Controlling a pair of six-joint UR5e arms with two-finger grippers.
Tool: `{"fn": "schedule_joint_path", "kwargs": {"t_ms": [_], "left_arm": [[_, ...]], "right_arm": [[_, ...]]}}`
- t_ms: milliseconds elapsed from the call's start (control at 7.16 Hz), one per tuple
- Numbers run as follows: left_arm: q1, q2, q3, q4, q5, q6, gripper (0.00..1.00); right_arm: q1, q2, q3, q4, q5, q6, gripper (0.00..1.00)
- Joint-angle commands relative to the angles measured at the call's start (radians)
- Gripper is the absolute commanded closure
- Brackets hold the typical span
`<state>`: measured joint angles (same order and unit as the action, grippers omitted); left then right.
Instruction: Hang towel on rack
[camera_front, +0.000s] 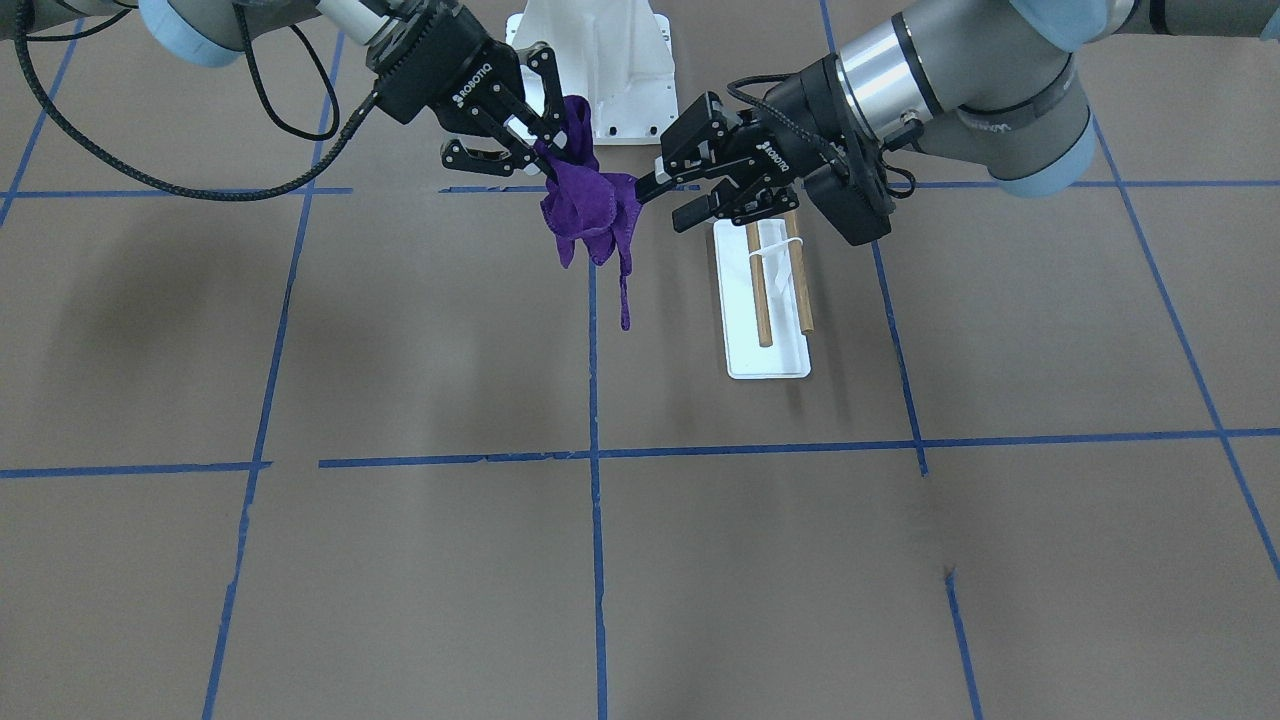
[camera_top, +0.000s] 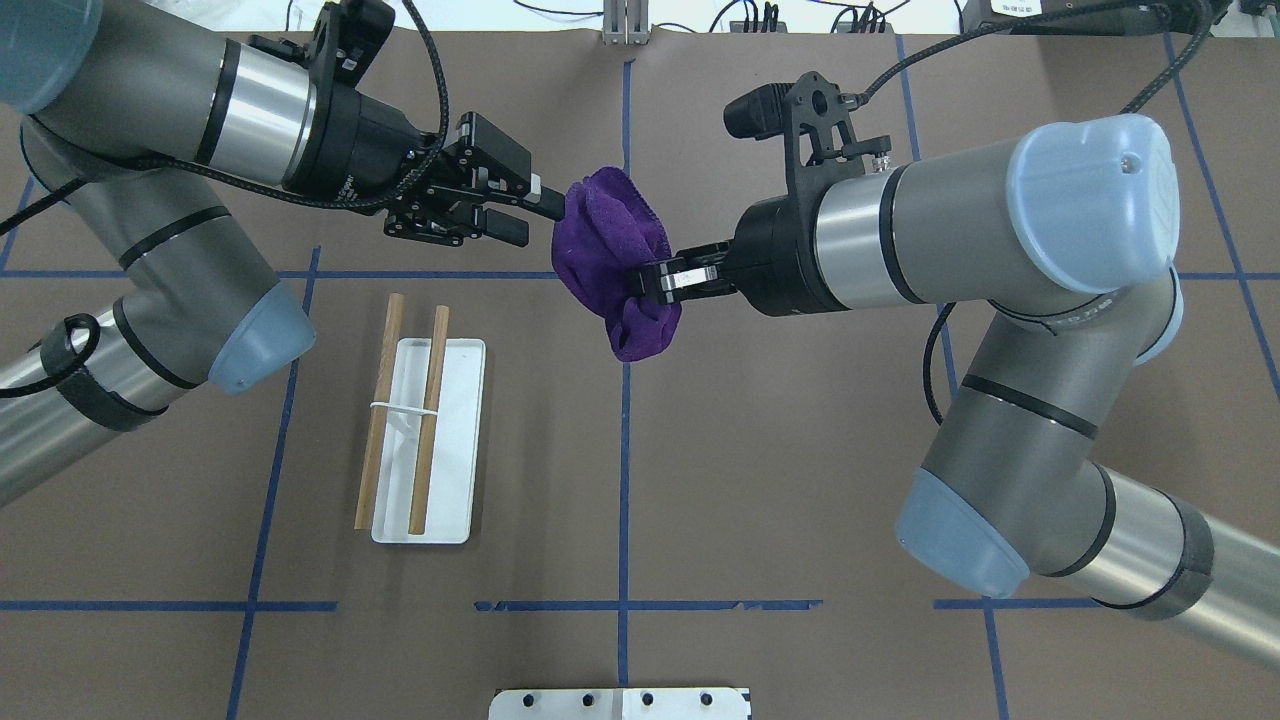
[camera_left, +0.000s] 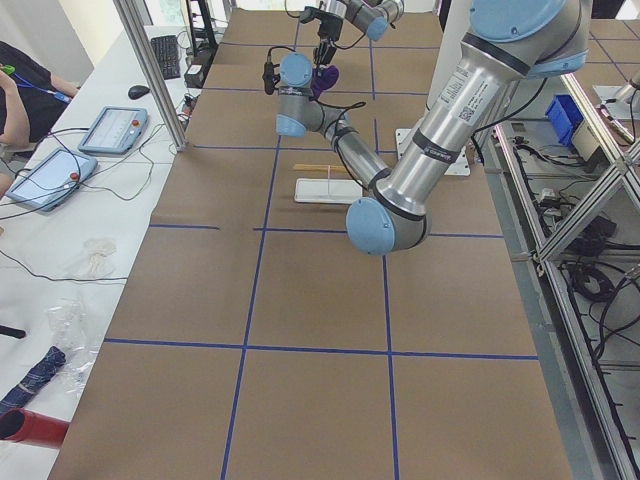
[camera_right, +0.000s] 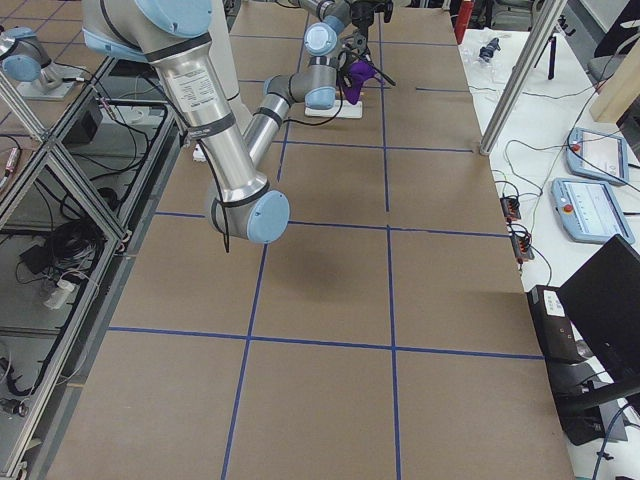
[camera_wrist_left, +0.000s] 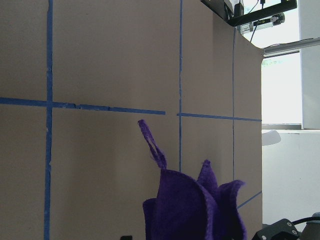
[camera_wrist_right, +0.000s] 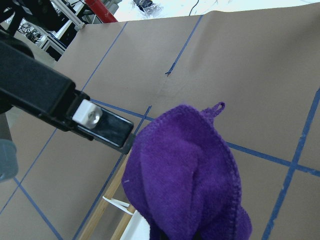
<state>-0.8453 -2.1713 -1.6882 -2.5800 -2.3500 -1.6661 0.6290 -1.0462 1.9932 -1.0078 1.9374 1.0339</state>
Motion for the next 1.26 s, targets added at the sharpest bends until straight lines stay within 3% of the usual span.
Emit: {"fn": "schedule_joint_path", "kwargs": {"t_ms": [0,419,838,1118], "left_arm": [[0.002,-0.008,-0.001,0.0,0.0,0.0,0.45],[0.014,-0.013,-0.005,0.0,0.0,-0.001,0.45],[0.015,-0.013,-0.011,-0.002,-0.002,-0.004,0.54],[0.02,-0.013,-0.013,-0.002,-0.002,-0.003,0.54]], "right_arm": [[0.0,0.0,-0.001,0.0,0.0,0.0,1.0],[-0.003,0.002,0.002,0.0,0.0,0.002,1.0],[-0.005,0.002,0.002,0.0,0.0,0.0,1.0],[-0.006,0.005,0.006,0.002,0.002,0.002,1.0]]}}
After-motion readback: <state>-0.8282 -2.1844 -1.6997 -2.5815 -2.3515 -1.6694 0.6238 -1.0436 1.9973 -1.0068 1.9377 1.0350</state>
